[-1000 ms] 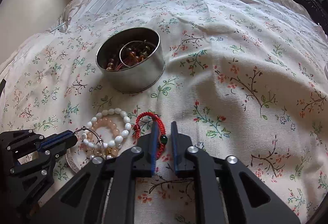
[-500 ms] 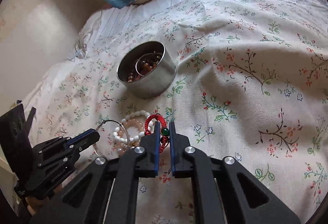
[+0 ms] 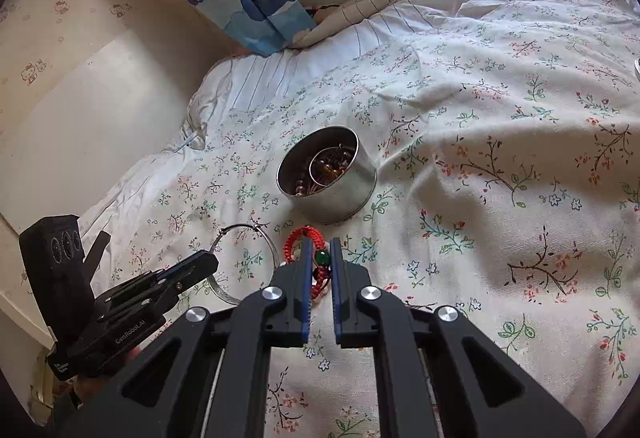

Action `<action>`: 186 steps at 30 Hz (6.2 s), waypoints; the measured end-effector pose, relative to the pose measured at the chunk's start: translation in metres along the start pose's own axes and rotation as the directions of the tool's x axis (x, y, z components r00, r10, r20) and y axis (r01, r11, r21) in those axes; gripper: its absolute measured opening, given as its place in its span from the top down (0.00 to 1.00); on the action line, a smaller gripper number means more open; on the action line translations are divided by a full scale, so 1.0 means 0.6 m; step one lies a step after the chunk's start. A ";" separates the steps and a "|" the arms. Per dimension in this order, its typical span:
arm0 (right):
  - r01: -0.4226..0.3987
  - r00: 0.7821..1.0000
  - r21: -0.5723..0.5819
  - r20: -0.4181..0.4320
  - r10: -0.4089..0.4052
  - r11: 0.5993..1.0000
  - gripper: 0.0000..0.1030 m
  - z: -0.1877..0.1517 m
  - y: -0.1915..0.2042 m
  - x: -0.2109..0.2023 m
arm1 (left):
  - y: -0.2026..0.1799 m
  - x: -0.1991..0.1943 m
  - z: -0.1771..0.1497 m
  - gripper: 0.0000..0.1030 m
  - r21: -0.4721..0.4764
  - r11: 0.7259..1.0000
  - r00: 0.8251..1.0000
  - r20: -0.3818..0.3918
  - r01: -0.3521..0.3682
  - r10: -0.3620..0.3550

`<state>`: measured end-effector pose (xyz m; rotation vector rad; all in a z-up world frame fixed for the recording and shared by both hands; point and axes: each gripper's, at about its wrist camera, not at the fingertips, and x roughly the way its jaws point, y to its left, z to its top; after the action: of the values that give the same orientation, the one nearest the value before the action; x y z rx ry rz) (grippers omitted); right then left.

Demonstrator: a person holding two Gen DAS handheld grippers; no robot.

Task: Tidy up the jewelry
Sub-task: 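Carry the red string bracelet and silver hoop over the silver tin, then open both tools to drop the pieces into the silver tin, then move the left tool to the white bead bracelet while the right tool reaches the pink beads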

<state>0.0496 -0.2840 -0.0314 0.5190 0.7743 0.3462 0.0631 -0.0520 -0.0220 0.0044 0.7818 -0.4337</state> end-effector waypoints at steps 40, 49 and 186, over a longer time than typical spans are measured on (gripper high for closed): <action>-0.089 0.988 0.057 0.132 0.081 0.994 0.91 0.057 -0.009 0.011 | 0.017 0.012 0.062 0.95 -0.077 0.996 0.990 0.126 -0.055 0.065; -0.095 0.986 0.061 0.145 0.086 0.994 0.91 0.081 -0.008 0.032 | 0.009 0.040 0.086 0.95 -0.078 0.995 0.990 0.129 -0.055 0.065; 0.323 0.893 -0.345 -0.197 -0.404 0.881 0.39 -0.039 0.039 0.127 | 0.002 0.126 -0.014 0.53 0.217 0.942 0.934 -0.192 -0.257 0.300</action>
<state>0.0809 -0.2214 -0.0759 0.0253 1.0374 0.1742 0.1052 -0.0779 -0.0797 0.3445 0.9427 -0.2353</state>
